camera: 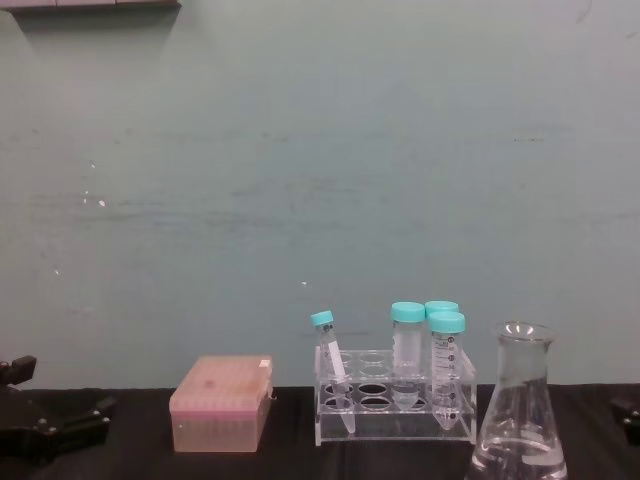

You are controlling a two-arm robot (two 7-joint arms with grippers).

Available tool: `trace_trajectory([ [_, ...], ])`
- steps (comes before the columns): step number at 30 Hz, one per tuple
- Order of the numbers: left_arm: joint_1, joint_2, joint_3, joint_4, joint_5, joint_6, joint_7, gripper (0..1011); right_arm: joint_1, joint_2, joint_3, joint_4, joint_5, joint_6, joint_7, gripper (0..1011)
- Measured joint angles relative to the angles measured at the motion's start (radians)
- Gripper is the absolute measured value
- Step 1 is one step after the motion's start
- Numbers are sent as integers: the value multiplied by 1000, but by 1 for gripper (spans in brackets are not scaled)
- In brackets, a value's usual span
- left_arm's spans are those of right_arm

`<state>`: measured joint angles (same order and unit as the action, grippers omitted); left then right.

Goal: Pick up the beaker with the right gripper, shake it three times, and then put it down.

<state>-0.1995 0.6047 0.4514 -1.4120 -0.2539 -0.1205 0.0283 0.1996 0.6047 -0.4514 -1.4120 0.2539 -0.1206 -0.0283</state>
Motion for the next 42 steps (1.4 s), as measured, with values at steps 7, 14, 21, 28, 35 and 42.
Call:
trace_trajectory([
  [7,0,0,0,0,0,0,0,1000,0,0,0,0,0,0,0,1000],
  [14,0,0,0,0,0,0,0,1000,0,0,0,0,0,0,0,1000],
  [21,0,0,0,0,0,0,0,1000,0,0,0,0,0,0,0,1000],
  [28,0,0,0,0,0,0,0,1000,0,0,0,0,0,0,0,1000],
  [35,0,0,0,0,0,0,0,1000,12,-17,45,13,16,2,-1,1000],
  [42,0,0,0,0,0,0,0,1000,45,-42,115,7,88,-28,39,1000],
])
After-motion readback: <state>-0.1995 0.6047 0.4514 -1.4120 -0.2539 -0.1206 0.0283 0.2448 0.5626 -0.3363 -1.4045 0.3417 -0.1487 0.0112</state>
